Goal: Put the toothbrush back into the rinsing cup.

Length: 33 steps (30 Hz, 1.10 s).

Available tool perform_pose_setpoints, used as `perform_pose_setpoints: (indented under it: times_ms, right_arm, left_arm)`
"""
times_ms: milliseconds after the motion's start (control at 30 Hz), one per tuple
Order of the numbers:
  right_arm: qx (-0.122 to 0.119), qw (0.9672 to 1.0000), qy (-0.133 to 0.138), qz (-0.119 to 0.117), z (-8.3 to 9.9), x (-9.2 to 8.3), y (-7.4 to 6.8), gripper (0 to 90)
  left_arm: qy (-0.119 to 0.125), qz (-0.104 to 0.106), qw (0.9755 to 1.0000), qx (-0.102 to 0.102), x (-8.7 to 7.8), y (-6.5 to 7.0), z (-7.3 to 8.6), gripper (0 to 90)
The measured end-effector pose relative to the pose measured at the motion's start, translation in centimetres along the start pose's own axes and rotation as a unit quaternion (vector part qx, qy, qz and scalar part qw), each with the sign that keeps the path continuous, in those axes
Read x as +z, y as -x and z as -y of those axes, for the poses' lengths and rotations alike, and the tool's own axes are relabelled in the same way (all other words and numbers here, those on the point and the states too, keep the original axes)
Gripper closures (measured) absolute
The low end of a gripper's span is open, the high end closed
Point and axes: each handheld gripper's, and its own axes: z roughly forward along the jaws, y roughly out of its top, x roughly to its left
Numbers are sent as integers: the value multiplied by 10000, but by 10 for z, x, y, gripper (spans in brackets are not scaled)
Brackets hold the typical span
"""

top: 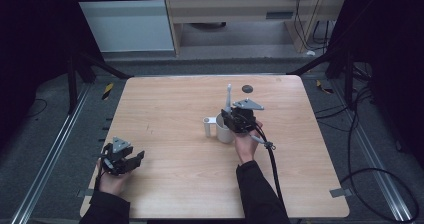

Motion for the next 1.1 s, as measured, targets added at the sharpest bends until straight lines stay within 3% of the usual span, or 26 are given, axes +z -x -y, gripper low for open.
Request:
perform_pose_setpoints:
  times_ms: [933,1100]
  right_arm:
    - [-162,9998,-23,112,2,-12,5,577]
    - [-128,9998,20,141,2,-27,14,473]
  left_arm:
    - [-17,6,10000,0,0,0,0,490]
    - [-8,0,10000,-12,0,0,0,489]
